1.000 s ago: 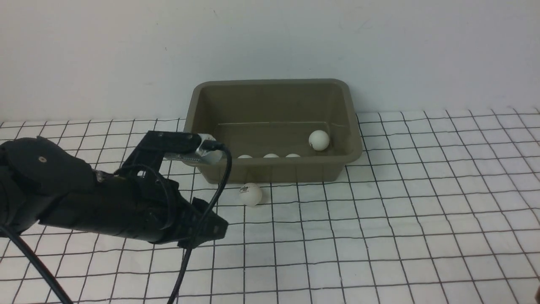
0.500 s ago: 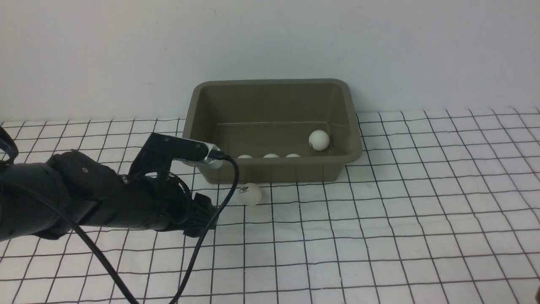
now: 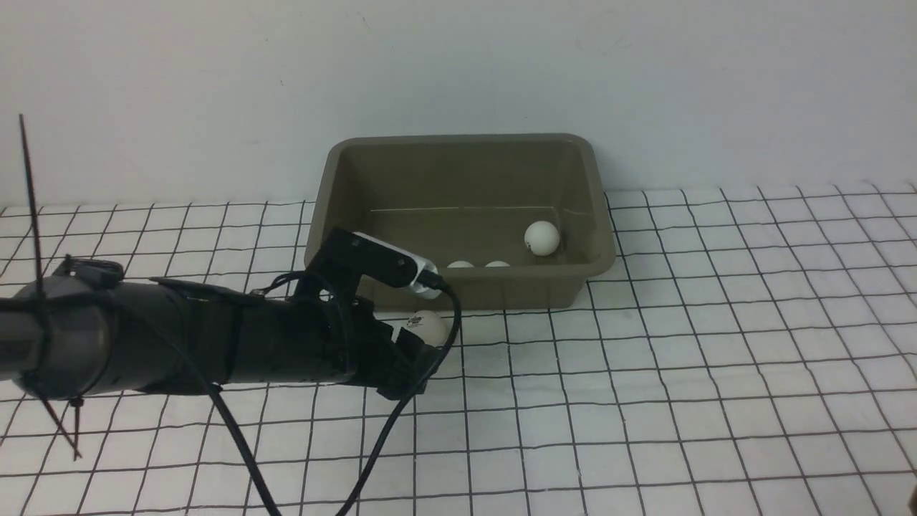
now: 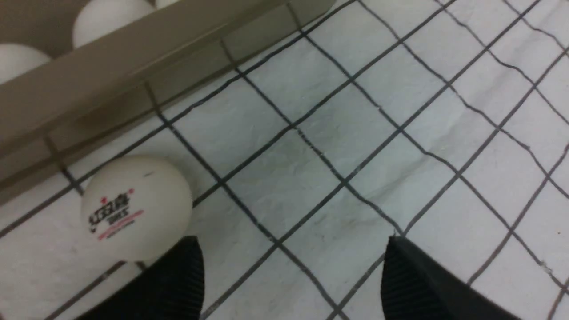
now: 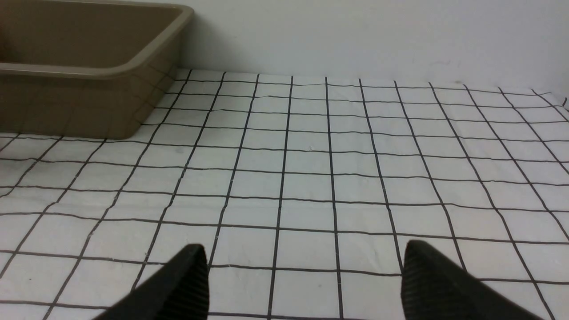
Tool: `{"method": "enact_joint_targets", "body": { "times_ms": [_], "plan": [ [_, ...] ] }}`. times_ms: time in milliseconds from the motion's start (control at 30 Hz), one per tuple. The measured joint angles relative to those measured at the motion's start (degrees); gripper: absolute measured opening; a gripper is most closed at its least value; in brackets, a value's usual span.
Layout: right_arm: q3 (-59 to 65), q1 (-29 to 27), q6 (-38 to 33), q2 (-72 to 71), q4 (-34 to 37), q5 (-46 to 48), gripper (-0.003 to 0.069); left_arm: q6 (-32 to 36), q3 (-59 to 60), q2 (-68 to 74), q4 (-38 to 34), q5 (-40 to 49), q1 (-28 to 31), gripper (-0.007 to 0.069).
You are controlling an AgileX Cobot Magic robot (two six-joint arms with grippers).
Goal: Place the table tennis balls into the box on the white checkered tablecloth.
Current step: 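Reach for and grasp a ping pong ball on the table beside the basket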
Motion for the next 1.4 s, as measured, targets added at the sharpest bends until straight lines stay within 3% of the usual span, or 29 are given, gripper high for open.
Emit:
{"method": "enact_joint_targets", "body": {
  "times_ms": [367, 733, 867, 1033, 1067, 1133, 1167, 1333, 1400],
  "plan": [
    [0.0, 0.0, 0.0, 0.0, 0.0, 0.0, 0.0526, 9.3, -0.13, 0.11, 0.0, -0.33, 0.0, 0.0482],
    [0.0, 0.0, 0.0, 0.0, 0.0, 0.0, 0.0526, 5.01, -0.13, -1.49, 0.0, 0.35, 0.0, 0.0482],
    [0.0, 0.0, 0.0, 0.0, 0.0, 0.0, 0.0526, -1.89, -0.13, -5.39, 0.0, 1.14, 0.0, 0.0482],
    [0.0, 0.0, 0.0, 0.0, 0.0, 0.0, 0.0526, -16.48, -0.13, -12.59, 0.58, 4.44, 0.0, 0.0482],
    [0.0, 0.0, 0.0, 0.0, 0.0, 0.0, 0.0526, -16.48, -0.13, -12.59, 0.58, 4.44, 0.0, 0.0482],
    [0.0, 0.0, 0.0, 0.0, 0.0, 0.0, 0.0526, -24.48, -0.13, -15.54, 4.27, 10.05, 0.0, 0.0482],
    [0.0, 0.0, 0.0, 0.0, 0.0, 0.0, 0.0526, -25.0, -0.13, -15.54, 4.71, 10.56, 0.0, 0.0482],
    [0.0, 0.0, 0.0, 0.0, 0.0, 0.0, 0.0526, -41.86, -0.13, -19.03, 22.73, 23.9, 0.0, 0.0455],
    [0.0, 0.0, 0.0, 0.0, 0.0, 0.0, 0.0526, -54.53, -0.13, -19.2, 37.17, 30.07, -0.12, 0.0435]
  ]
}}
